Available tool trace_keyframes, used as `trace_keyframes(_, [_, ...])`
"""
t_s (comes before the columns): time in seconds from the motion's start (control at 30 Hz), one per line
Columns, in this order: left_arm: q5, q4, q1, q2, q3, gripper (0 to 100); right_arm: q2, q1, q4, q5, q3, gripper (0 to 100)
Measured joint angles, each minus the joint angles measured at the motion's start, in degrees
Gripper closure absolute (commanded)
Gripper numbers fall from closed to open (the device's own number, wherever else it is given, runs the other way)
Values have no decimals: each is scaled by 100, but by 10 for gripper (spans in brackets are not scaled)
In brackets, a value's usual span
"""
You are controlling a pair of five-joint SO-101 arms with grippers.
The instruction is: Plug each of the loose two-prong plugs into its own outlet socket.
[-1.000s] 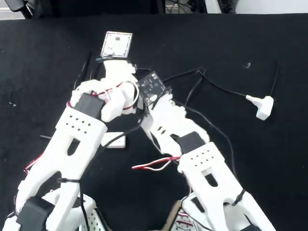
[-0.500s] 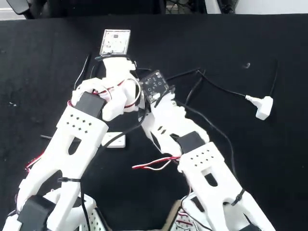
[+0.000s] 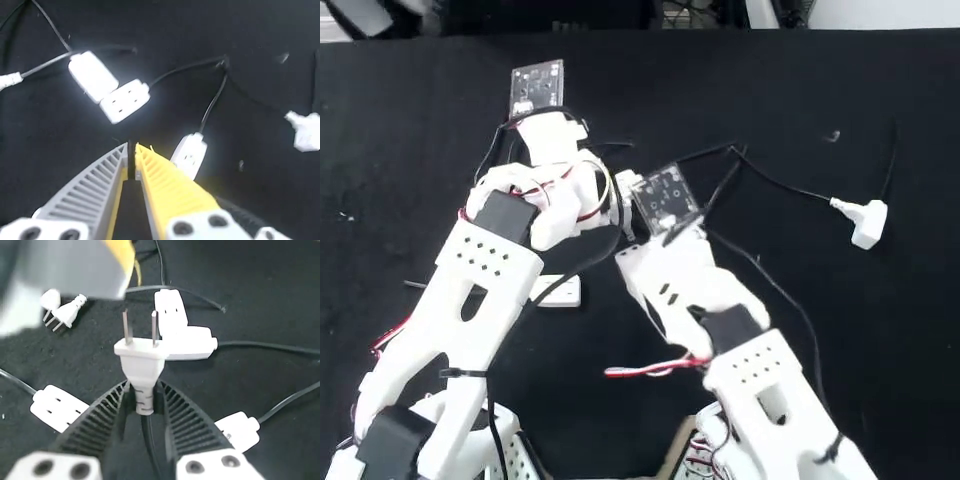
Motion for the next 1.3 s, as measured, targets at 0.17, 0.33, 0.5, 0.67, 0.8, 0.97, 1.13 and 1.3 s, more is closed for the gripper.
trace_keyframes(0.17, [-97, 624, -237, -440, 105, 970, -334, -141, 0, 158, 202, 988])
trace_keyframes(0.33, [-413, 607, -686, -1952, 730, 970, -334, -448, -18, 158, 229, 988])
trace_keyframes(0.5, [-1037, -352, 9, -3587, 2330, 970, -88, -519, -193, 158, 229, 988])
trace_keyframes(0.67, [-2338, -949, 105, -4422, 3921, 970, 352, -747, -193, 211, 185, 988])
trace_keyframes(0.8, [-3095, -993, -325, -5125, 4607, 970, 387, -932, -193, 413, 185, 988])
trace_keyframes(0.97, [-3235, -1134, -237, -6251, 5319, 970, 387, -985, -193, 457, 185, 988])
trace_keyframes(1.13, [-3270, -1679, -26, -7165, 5952, 970, 413, -1002, -193, 695, 185, 988])
trace_keyframes(1.3, [-3719, -1767, 79, -7314, 6224, 970, 413, -1002, -176, 738, 185, 988])
